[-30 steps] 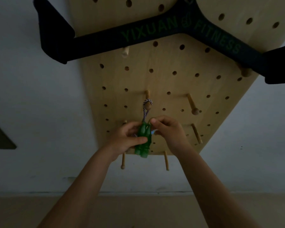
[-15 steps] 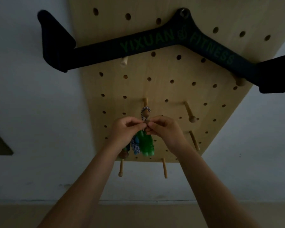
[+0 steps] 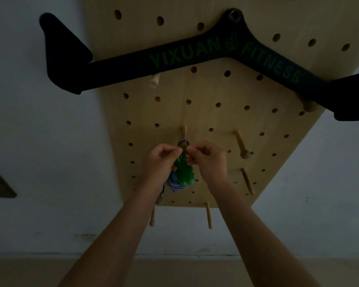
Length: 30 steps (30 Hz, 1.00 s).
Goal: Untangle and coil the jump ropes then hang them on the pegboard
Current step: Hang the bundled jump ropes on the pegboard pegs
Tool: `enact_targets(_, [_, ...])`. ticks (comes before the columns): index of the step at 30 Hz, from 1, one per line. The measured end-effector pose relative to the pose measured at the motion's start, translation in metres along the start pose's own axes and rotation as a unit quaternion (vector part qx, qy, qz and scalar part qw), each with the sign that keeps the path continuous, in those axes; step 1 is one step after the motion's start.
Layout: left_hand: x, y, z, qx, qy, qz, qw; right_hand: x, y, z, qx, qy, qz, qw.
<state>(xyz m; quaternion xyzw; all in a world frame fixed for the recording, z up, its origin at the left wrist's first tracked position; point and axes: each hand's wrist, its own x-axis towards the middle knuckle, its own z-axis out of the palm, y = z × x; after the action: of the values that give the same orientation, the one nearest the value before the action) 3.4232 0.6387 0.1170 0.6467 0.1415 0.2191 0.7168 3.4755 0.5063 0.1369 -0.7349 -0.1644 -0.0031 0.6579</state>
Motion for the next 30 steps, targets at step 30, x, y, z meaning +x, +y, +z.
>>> enact_targets(30, [0.022, 0.006, -0.014, -0.044, -0.094, -0.025, 0.994, 0.011, 0.010, -0.002, 0.126, -0.059, 0.059, 0.988])
